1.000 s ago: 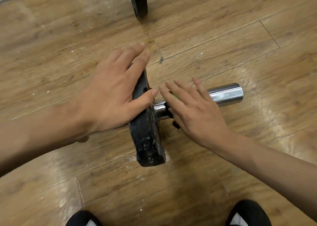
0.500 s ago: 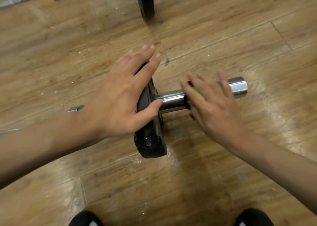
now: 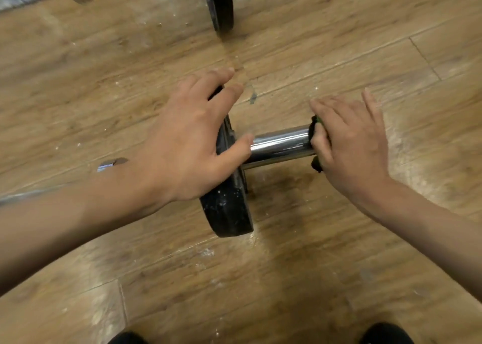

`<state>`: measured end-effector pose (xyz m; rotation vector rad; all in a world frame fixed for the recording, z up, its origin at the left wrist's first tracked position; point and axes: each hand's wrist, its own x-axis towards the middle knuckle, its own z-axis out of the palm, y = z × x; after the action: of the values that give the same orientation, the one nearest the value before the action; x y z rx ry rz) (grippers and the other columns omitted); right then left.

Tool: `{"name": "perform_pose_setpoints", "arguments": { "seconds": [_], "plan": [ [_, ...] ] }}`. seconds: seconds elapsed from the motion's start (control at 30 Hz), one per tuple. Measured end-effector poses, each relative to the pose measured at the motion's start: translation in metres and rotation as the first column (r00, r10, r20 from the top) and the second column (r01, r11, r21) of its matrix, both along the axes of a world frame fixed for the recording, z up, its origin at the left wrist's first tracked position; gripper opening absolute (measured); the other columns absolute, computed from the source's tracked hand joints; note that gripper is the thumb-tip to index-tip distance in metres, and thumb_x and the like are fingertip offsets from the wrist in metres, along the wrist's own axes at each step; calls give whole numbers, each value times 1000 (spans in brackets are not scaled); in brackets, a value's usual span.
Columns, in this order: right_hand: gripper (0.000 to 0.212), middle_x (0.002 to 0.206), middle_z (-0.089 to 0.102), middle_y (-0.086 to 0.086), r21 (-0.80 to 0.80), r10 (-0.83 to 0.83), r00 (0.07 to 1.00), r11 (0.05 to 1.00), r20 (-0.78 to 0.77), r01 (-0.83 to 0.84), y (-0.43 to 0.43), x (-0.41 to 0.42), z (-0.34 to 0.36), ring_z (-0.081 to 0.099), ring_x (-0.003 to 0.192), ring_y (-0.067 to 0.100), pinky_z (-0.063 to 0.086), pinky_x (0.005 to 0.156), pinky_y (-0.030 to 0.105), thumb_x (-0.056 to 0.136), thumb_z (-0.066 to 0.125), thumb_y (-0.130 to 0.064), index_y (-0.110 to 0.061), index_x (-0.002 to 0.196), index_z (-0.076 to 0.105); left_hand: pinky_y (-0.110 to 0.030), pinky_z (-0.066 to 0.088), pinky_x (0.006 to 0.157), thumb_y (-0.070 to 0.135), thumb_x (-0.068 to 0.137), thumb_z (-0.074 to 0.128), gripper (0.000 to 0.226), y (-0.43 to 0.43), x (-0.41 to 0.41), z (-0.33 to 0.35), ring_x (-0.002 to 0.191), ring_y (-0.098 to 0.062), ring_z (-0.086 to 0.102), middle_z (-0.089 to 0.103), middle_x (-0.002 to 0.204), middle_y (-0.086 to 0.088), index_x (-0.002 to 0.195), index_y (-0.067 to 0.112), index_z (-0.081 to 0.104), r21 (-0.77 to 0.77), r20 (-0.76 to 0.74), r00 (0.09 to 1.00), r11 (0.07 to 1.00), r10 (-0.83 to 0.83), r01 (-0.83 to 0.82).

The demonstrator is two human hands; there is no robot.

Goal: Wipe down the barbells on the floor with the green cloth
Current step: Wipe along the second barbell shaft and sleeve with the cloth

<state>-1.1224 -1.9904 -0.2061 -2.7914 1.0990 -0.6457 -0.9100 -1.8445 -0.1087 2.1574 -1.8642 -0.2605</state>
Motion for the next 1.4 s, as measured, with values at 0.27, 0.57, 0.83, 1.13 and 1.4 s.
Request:
{"name": "perform_pose_setpoints", "arguments": {
  "seconds": [0.27, 0.57, 0.83, 1.13, 1.4],
  "plan": [
    [46, 128, 66, 16, 86, 289, 957, 954, -18, -286, 43, 33, 2, 60, 117, 33, 36, 116, 45, 102, 47, -29, -2, 137, 59, -55, 34, 116, 50, 89, 51, 74, 17, -13, -7, 143, -45, 43, 47, 154, -25, 139, -4, 59, -62, 85, 996, 998, -19, 25],
    [29, 95, 67, 14, 126, 38, 992, 992, -121, -23, 55, 21, 14, 60, 88, 37, 37, 85, 45, 96, 47, -23, -7, 108, 66, -60, 23, 124, 52, 88, 58, 81, 50, -44, -11, 149, -46, 36, 45, 155, -28, 149, -1, 52, -103, 174, 977, 984, -127, 146],
    [45, 154, 51, 15, 165, 1, 984, 986, -180, 29, 33, -42, 18, 37, 150, 32, 7, 127, 40, 99, 43, -32, -14, 134, 65, -52, 37, 117, 55, 100, 41, 70, 34, -10, 3, 147, -40, 43, 50, 154, -24, 143, 2, 59, 54, 141, 920, 930, -367, 363],
    [40, 118, 67, 14, 158, 308, 940, 945, -147, -285, 96, 6, 12, 61, 111, 37, 39, 106, 48, 102, 45, -33, -12, 129, 66, -60, 36, 117, 53, 91, 55, 67, 51, -32, 0, 146, -45, 43, 62, 141, -21, 133, 2, 68, 13, 173, 897, 911, -407, 411],
    [35, 120, 67, 14, 149, -59, 981, 985, -183, 87, 50, -60, 21, 57, 116, 39, 34, 109, 49, 101, 44, -24, -9, 116, 72, -56, 35, 121, 50, 90, 62, 61, 68, -54, -3, 148, -41, 42, 64, 142, -17, 129, 4, 72, -68, 194, 909, 919, -369, 387]
  ]
}}
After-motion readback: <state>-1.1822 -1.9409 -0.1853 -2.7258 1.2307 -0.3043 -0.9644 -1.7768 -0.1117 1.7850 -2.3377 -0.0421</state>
